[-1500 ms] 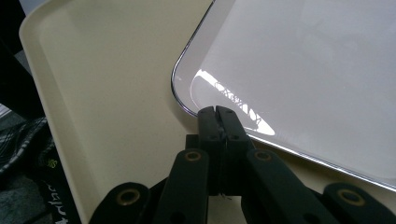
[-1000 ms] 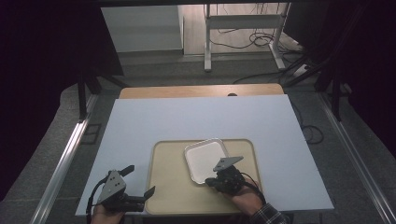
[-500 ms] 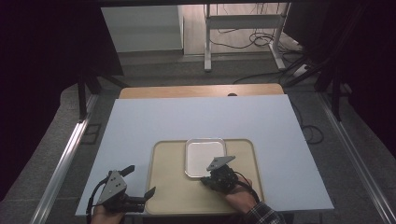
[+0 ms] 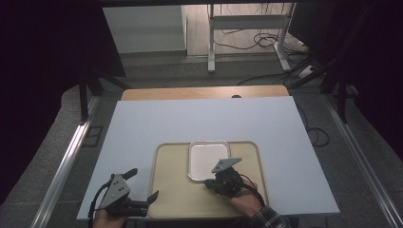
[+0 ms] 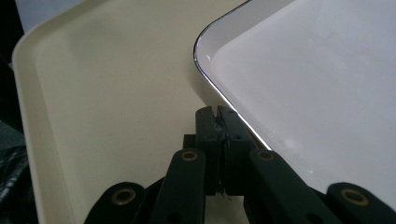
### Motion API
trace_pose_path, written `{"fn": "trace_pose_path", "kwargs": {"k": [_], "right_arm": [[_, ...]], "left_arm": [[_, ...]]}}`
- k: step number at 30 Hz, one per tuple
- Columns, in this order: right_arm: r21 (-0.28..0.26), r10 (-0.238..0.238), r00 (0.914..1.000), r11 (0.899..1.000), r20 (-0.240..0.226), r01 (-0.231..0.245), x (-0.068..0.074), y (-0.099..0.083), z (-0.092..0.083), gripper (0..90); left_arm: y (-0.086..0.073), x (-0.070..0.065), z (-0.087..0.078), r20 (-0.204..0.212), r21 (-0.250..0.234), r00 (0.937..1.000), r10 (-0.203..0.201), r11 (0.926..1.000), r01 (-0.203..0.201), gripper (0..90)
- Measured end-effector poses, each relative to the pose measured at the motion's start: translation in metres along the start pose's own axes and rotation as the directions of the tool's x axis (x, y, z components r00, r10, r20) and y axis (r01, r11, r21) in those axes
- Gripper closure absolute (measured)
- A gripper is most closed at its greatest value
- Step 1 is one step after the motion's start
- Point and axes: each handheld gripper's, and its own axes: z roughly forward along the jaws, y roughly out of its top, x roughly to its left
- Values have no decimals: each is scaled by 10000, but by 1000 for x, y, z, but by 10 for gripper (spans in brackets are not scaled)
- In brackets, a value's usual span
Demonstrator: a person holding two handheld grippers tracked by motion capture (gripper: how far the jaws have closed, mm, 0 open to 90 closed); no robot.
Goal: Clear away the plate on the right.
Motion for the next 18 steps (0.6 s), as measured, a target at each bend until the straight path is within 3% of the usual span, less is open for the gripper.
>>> {"fn": "trace_pose_path", "kwargs": {"k": [10, 18], "right_arm": [[-371, 173, 9996, 9992, 222, -165, -5, -1, -12, 734], [-670, 32, 9986, 9978, 528, 3, -8, 0, -26, 604]], "left_arm": [[0, 0, 0, -36, 13, 10000, 60, 10000, -60, 0], [0, -1, 0, -29, 43, 10000, 66, 10000, -66, 0]]}}
